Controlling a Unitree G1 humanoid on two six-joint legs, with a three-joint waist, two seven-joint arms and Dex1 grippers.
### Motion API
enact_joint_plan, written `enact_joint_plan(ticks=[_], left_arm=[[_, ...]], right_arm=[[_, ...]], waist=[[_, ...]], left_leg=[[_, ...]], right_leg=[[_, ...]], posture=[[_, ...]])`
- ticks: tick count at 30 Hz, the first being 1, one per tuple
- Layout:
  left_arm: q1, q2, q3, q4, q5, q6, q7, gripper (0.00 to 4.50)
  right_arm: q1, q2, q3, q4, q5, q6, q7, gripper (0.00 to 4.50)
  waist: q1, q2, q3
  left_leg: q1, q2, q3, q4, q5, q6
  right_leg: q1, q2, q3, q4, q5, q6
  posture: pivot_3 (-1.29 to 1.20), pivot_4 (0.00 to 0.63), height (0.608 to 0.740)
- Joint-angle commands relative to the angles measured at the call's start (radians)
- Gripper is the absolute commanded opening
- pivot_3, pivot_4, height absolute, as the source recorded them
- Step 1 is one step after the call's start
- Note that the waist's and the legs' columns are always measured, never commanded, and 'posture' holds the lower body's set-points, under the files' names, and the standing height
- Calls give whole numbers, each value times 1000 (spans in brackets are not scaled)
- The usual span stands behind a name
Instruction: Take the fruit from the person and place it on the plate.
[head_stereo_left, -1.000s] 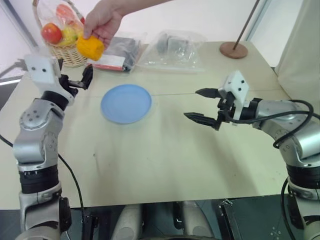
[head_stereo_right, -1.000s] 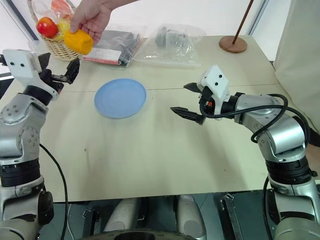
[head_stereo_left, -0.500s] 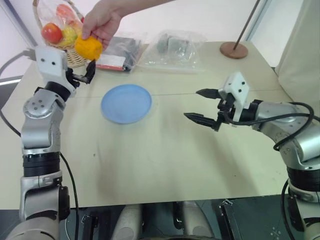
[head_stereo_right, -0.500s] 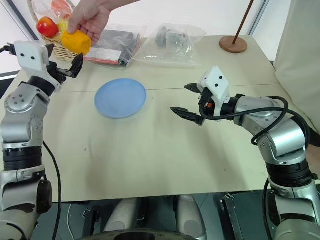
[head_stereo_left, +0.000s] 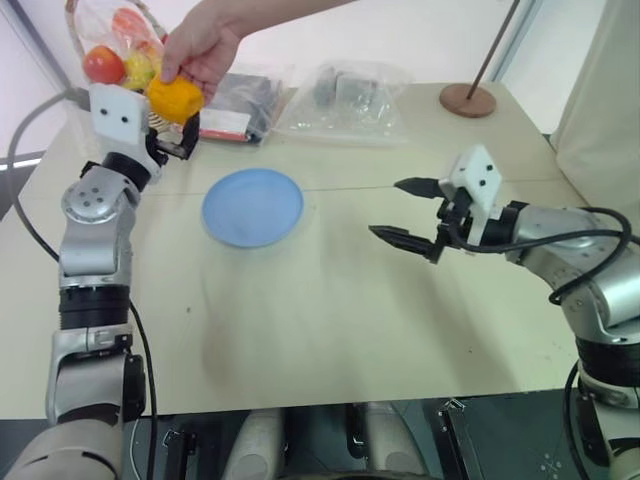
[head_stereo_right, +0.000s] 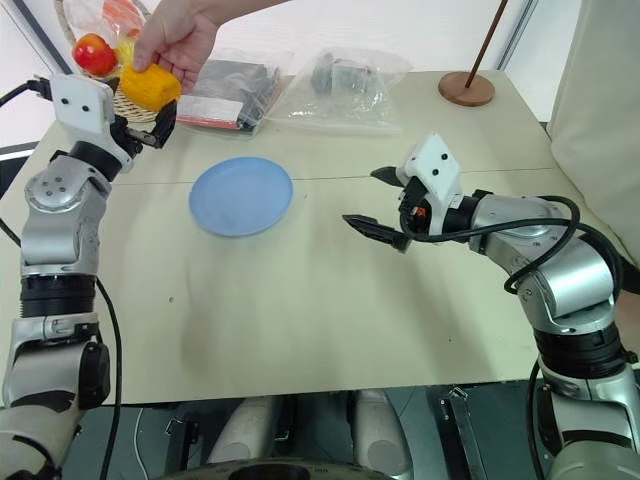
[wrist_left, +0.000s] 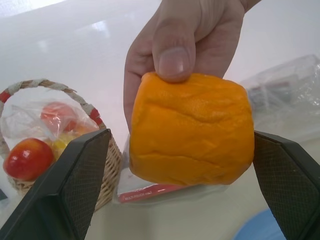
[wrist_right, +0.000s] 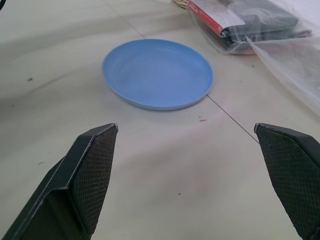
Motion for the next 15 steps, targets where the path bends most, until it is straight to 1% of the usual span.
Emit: enact_joint_plan(ticks=[1,5,8,9,10,11,15], left_arm=[[-31,3,2,-3,6,-36,-8,4500],[-37,0,-1,13,6,-46,-10,4500],[-43,-3,-3,21,6,-51,-12,3620],[-43,-3,-3,21,6,-52,-12,3251],[-42,-4,-3,20,6,-53,-12,2700],[-42,-4,-4,19,5,-53,-13,2396],[-41,-5,-4,17,3,-48,-15,2374]], right_arm=[[0,-10,-37,-45,12,0,-7,4471],[3,-10,-41,-47,14,4,-10,4471],[2,-9,-41,-48,13,6,-12,4500],[3,-10,-42,-49,14,7,-13,4500],[4,-10,-43,-51,15,8,-13,4500],[5,-11,-43,-51,15,8,-14,4500],[6,-11,-43,-53,17,10,-17,4500]], waist=[[0,0,0],[0,0,0],[0,0,0],[0,0,0],[0,0,0],[0,0,0],[0,0,0]], left_leg=[[0,0,0,0,0,0],[0,0,0,0,0,0],[0,0,0,0,0,0],[0,0,0,0,0,0],[0,0,0,0,0,0],[0,0,0,0,0,0],[0,0,0,0,0,0]], right_leg=[[0,0,0,0,0,0],[0,0,0,0,0,0],[0,0,0,0,0,0],[0,0,0,0,0,0],[0,0,0,0,0,0],[0,0,0,0,0,0],[0,0,0,0,0,0]], posture=[[0,150,740],[0,150,740],[0,150,740],[0,150,740],[0,150,740],[0,150,740],[0,150,740]])
